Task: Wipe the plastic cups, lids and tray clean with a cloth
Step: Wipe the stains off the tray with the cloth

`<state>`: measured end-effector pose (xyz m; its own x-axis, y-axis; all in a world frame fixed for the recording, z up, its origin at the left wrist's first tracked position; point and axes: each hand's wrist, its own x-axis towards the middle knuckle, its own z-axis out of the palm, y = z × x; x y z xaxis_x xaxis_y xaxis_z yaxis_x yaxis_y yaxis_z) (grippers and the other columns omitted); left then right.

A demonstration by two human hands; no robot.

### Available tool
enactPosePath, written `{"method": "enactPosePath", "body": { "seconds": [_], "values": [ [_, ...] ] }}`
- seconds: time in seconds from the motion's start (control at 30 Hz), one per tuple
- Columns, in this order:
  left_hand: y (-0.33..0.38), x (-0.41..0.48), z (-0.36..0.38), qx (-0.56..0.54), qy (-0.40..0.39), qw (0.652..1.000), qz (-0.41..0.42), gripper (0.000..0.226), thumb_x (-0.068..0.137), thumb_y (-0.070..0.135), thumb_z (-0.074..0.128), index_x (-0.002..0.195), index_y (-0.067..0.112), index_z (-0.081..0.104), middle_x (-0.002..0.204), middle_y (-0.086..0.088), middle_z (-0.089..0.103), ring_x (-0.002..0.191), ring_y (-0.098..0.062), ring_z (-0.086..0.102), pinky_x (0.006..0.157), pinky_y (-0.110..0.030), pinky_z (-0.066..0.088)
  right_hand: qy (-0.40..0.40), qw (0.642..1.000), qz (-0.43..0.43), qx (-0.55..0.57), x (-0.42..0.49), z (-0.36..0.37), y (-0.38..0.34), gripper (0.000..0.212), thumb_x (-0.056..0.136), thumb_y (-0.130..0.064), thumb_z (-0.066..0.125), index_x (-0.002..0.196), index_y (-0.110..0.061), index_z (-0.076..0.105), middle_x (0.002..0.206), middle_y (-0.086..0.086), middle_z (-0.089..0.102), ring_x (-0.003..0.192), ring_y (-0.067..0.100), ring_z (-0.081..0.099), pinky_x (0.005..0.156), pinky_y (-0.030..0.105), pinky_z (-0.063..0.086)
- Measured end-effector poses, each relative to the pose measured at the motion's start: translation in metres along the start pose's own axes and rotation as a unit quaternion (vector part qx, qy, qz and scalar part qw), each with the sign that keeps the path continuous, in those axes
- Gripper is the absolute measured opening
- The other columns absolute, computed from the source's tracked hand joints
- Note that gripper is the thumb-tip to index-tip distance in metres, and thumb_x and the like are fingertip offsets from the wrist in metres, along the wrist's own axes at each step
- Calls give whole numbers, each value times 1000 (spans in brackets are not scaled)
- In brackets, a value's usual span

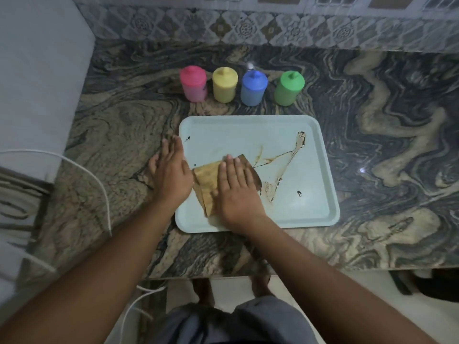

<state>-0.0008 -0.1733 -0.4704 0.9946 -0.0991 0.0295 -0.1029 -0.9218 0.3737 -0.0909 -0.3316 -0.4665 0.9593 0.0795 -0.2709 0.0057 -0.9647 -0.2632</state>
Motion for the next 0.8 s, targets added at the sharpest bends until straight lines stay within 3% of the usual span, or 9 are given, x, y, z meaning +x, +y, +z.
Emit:
{"method": "enactPosePath", "body": {
  "seconds": [0.17, 0.37, 0.5, 0.63, 0.7, 0.8],
  "values": [
    [-3, -1, 2, 18, 2, 1000, 20, 58, 97, 10, 39, 154, 10, 27, 161, -4, 29, 152, -24, 16, 114, -45, 19, 48, 994, 94, 6, -36, -6, 64, 79, 100, -51, 1, 161, 0, -4, 169, 18, -13, 157, 33, -16, 126, 47, -12],
    [-10, 0, 8, 22, 3, 999, 38, 59, 97, 9, 38, 154, 10, 25, 161, -5, 29, 152, -26, 14, 113, -46, 18, 94, 970, 224, 5, 44, -37, 103, 78, 103, -47, 15, 159, 5, 2, 168, 27, -5, 157, 43, -7, 126, 58, -4],
    [-4, -1, 7, 23, 3, 999, 24, 59, 97, 10, 37, 155, 10, 23, 162, -5, 26, 152, -23, 13, 115, -45, 16, 75, 990, 117, 7, 73, -29, 38, 79, 106, -49, 21, 160, 3, -2, 168, 27, -9, 156, 43, -11, 126, 56, -6],
    [1, -1, 3, 16, 1, 1000, -1, 58, 99, 13, 35, 154, 5, 20, 162, -10, 25, 152, -20, 13, 116, -45, 16, 0, 1000, -2, 1, -5, -7, 11, 82, 102, -57, 9, 160, -2, -12, 167, 20, -23, 154, 35, -26, 127, 53, -9],
    [1, 0, 3, 21, -2, 1000, 2, 58, 99, 13, 36, 154, 5, 22, 162, -11, 25, 152, -21, 15, 115, -45, 17, -12, 1000, 14, 5, -39, -7, 38, 83, 98, -58, 1, 160, -4, -12, 166, 17, -24, 153, 33, -28, 127, 50, -12],
    [0, -1, 2, 32, -8, 999, 6, 58, 98, 12, 37, 154, 6, 23, 162, -10, 26, 152, -22, 16, 114, -46, 18, 11, 994, 105, -3, -43, -21, 88, 78, 104, -54, 7, 159, -4, -15, 166, 17, -25, 153, 34, -27, 126, 49, -14]
  ]
}}
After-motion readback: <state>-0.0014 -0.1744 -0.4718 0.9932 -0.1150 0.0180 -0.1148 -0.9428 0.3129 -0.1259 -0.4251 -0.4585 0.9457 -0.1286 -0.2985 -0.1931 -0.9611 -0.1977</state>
